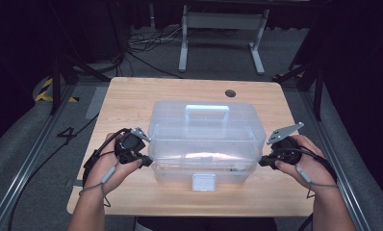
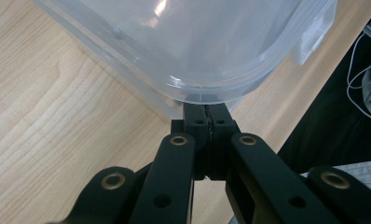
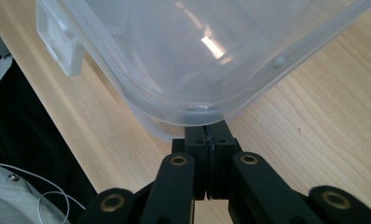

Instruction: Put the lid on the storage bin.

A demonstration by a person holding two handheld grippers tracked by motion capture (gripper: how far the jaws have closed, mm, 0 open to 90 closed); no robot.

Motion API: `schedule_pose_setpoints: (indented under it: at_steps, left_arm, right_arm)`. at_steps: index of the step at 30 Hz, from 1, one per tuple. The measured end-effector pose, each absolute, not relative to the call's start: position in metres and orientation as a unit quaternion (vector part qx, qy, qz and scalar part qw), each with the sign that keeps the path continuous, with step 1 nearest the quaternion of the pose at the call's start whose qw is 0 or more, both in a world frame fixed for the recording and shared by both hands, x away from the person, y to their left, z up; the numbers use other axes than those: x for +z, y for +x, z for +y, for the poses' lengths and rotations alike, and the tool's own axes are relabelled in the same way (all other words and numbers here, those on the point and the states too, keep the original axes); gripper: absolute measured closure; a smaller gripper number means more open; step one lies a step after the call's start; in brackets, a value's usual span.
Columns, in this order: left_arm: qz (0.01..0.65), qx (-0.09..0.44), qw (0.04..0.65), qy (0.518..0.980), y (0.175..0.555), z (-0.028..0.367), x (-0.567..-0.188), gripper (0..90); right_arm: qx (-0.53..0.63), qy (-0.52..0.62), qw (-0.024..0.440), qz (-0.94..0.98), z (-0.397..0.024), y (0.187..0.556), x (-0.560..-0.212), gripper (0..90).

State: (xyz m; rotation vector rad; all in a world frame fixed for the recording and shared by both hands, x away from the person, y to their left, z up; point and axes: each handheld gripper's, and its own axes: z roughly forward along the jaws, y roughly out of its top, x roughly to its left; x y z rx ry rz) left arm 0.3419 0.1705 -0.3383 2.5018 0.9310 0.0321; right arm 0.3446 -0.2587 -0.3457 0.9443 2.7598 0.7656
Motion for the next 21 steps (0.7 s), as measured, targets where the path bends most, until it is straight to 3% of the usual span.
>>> schedule_pose_setpoints:
  at_steps: [21]
  left_arm:
    - [0.327, -0.003, 0.196, 0.925, 0.344, 0.165, -0.348, 89.8]
  right_arm:
    - [0.219, 0.306, 0.041, 0.926, -0.254, 0.349, -0.356, 88.9]
